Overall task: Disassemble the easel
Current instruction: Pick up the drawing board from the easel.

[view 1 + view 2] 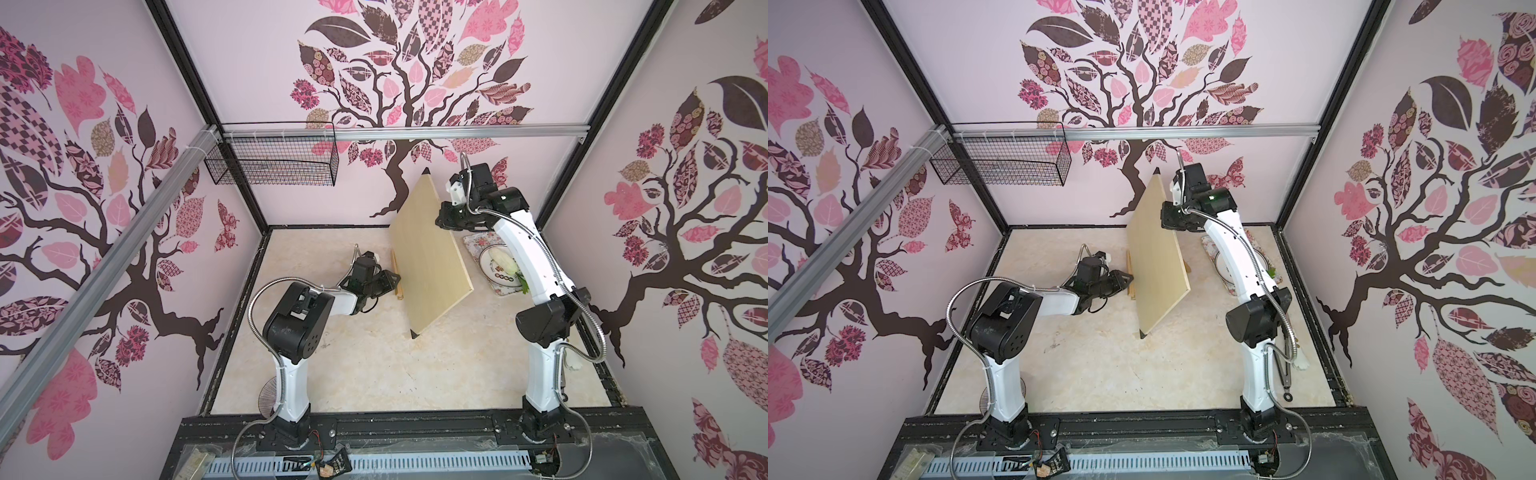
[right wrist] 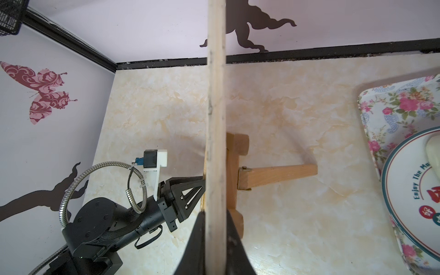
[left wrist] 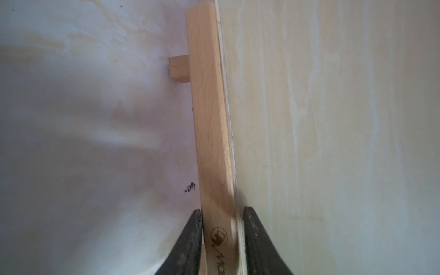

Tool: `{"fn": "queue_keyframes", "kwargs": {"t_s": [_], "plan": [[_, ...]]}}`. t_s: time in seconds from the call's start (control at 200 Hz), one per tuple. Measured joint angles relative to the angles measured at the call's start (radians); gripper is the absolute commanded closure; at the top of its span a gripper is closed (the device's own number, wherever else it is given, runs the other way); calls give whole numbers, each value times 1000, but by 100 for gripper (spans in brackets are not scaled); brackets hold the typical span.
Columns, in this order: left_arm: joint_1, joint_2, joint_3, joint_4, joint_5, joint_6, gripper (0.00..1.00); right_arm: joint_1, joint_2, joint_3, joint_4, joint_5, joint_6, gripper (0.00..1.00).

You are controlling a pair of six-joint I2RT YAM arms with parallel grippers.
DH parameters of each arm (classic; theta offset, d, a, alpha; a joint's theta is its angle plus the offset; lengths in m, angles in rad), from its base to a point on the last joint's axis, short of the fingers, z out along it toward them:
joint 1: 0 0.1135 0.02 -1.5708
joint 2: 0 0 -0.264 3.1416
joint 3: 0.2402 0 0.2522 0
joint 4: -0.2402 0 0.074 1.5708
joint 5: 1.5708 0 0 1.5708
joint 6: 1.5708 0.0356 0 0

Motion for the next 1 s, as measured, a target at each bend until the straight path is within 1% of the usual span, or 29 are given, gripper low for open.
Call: {"fn": "queue_keyframes", "kwargs": {"t_s": [0.175,0.475,0.62,0.7,0.77,0.845,1.0], "plan": [[-13,-30,0,-16,14,14,53,6,-62,-49,3,20,-19,100],[-7,-119,0,-51,26,40,47,6,-149,-117,31,27,-17,100],[25,-196,-4,-65,47,52,44,6,-209,-180,79,21,2,100],[53,-257,-12,-87,58,70,41,6,-273,-258,131,11,18,100],[79,-317,-21,-103,70,80,39,6,-357,-367,201,1,41,100],[108,-373,-25,-122,91,90,37,5,-467,-513,296,-13,73,100],[166,-462,-32,-164,152,90,36,4,-692,-844,558,-41,176,100]]}}
